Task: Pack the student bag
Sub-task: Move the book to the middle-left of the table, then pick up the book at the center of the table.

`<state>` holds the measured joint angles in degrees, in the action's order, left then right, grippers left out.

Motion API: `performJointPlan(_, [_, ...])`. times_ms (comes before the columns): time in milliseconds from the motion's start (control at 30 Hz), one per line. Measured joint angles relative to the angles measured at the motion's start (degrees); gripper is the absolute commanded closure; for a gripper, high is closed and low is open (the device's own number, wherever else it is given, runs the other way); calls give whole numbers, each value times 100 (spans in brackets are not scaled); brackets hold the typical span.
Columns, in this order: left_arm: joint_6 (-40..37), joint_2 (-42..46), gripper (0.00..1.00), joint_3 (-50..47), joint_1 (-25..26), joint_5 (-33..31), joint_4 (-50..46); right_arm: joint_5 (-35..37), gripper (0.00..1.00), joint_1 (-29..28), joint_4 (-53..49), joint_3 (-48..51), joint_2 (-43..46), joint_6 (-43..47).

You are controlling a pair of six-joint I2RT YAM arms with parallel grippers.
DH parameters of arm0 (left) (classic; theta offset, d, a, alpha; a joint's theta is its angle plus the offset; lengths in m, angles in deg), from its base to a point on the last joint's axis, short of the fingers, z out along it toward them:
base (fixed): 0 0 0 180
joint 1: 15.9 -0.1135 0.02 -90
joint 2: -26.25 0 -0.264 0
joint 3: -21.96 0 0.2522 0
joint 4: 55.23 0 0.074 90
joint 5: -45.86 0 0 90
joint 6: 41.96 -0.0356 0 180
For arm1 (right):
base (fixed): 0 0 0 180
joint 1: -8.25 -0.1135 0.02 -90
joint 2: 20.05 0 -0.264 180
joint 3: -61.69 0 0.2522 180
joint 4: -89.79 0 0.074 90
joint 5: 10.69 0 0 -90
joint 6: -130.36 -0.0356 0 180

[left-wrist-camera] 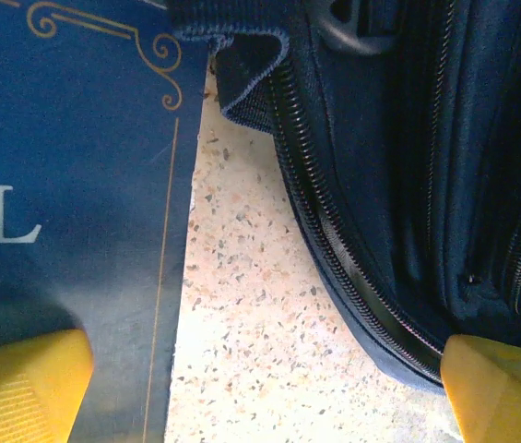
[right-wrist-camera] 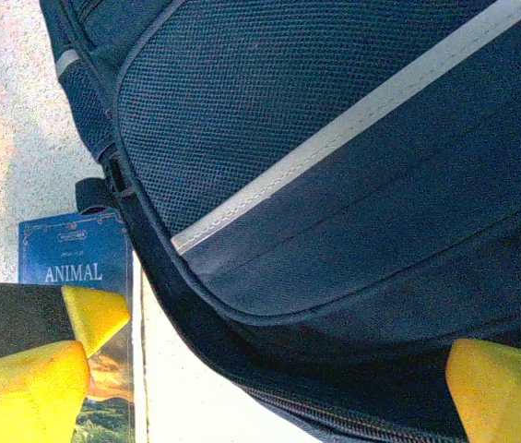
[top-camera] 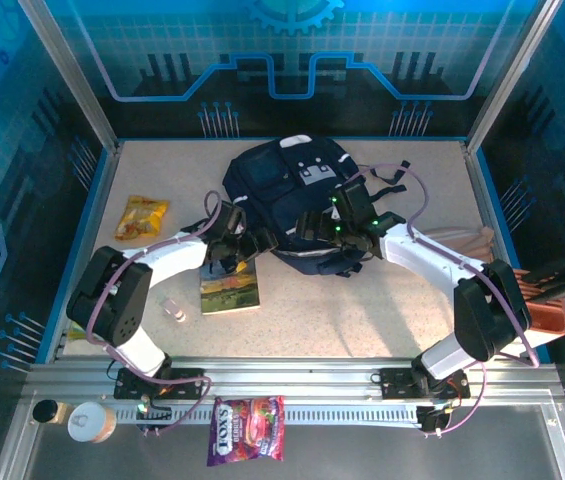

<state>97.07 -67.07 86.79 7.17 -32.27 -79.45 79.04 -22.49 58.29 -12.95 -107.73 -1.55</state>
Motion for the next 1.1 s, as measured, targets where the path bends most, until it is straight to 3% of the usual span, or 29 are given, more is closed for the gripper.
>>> performJointPlan(233, [-382,859,1,184,-442,-138,-654,-7,10,-363,-15,-234,-92,96])
performJointPlan(500, [-988,1753,1,-463,-1814,-459,-1176,-306,38,-1311,28,-1309,-1451,133])
performJointPlan(800, [-1207,1751,7,-1257,-2096,-424,-1320,-691,48,-1843,-269,-2529,-2942,120])
performJointPlan(1100, [-1322,1491,18,-1340,-2105,-157,-1191,-745,48,-1873,-629,-2911,-3517,175])
